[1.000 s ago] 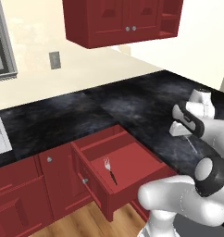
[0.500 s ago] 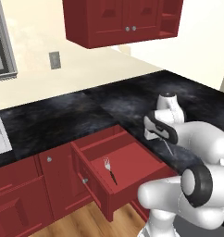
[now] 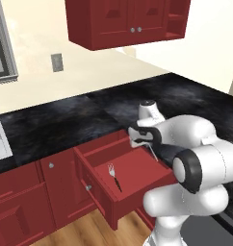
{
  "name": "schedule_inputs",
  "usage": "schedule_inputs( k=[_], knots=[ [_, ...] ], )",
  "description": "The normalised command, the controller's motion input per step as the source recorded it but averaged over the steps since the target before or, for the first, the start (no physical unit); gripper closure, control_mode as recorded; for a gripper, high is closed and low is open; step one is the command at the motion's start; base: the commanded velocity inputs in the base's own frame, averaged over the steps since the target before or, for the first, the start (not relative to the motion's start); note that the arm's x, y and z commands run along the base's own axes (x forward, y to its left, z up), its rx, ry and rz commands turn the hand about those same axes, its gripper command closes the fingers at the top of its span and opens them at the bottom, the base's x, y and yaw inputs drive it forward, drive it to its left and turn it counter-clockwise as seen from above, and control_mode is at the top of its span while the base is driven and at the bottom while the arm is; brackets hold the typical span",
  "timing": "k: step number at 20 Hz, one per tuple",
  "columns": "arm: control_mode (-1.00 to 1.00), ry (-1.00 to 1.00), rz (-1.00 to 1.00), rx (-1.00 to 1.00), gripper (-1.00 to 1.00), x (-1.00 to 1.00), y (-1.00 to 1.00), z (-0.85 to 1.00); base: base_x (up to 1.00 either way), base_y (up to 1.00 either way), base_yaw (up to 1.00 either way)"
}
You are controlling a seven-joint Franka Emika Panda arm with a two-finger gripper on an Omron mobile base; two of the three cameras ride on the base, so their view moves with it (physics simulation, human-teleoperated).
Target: Organize the utensils by type. Pick up the wooden spoons from the counter and place them in the open cabinet. Then pick up the metallic utensils from the counter and place them in the open drawer.
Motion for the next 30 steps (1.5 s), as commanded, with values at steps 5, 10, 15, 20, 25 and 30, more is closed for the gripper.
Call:
schedule_inputs(
  k=[5,10,15,20,25,30],
  knots=[
    [-1.00,0.00,-0.02,0.00,1.00,0.31,0.34,-0.45,0.00,0.00,0.00],
    [-1.00,0.00,-0.07,0.04,1.00,0.34,0.11,-0.42,0.00,0.00,0.00],
    [-1.00,0.00,-0.02,0.03,1.00,0.40,0.01,-0.40,0.00,0.00,0.00],
    [-1.00,0.00,0.00,0.02,1.00,0.25,0.11,-0.45,0.00,0.00,0.00],
    [-1.00,0.00,0.00,0.00,1.00,0.15,0.12,-0.47,0.00,0.00,0.00],
    [-1.00,0.00,0.00,0.00,1.00,0.07,0.14,-0.35,0.00,0.00,0.00]
  ],
)
